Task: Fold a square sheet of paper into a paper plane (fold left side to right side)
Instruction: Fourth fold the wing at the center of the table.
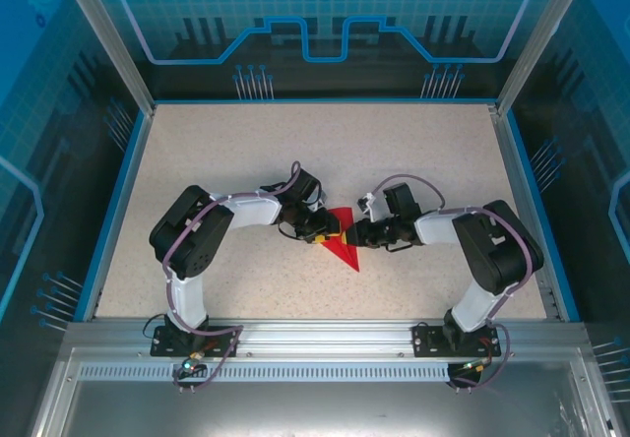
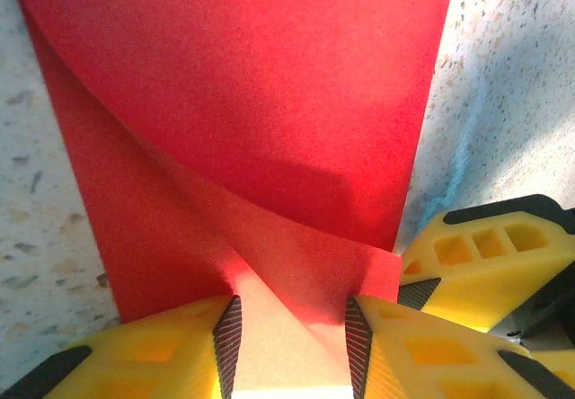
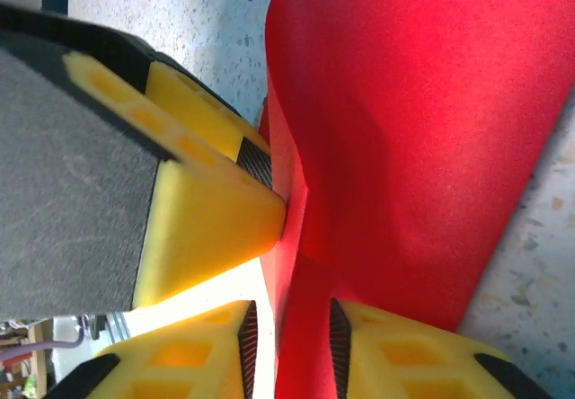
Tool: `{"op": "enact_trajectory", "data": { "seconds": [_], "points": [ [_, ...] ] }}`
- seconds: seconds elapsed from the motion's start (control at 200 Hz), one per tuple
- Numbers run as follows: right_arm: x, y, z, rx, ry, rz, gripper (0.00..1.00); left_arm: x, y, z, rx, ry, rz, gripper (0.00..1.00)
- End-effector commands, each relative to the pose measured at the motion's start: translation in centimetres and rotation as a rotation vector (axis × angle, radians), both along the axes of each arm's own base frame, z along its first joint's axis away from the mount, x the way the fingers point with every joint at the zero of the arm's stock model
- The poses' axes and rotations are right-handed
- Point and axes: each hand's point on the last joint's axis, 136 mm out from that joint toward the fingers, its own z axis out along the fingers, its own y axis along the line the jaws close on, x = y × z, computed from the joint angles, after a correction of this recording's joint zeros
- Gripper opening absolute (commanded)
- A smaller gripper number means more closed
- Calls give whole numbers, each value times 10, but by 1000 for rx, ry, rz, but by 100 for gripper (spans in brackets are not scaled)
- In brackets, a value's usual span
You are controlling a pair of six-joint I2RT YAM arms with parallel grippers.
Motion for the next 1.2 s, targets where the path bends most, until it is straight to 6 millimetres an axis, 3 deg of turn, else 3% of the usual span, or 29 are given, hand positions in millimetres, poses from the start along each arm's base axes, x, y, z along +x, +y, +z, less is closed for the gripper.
{"op": "enact_trajectory", "data": {
  "seconds": [0.0,0.205,0.595,1.19],
  "points": [
    [9,3,5,26,-6,2,22,2,-3,-2,13,-10,-13,39],
    [8,-4,1,-5,-7,-12,0,2,-2,-2,16,-10,-14,39],
    [4,-26,0,-25,-13,-69,0,2,-2,-3,20,-11,-17,40],
    [-2,-34,-20,-71,36,-81,0,1,-1,-2,22,-10,-18,40]
  ]
}}
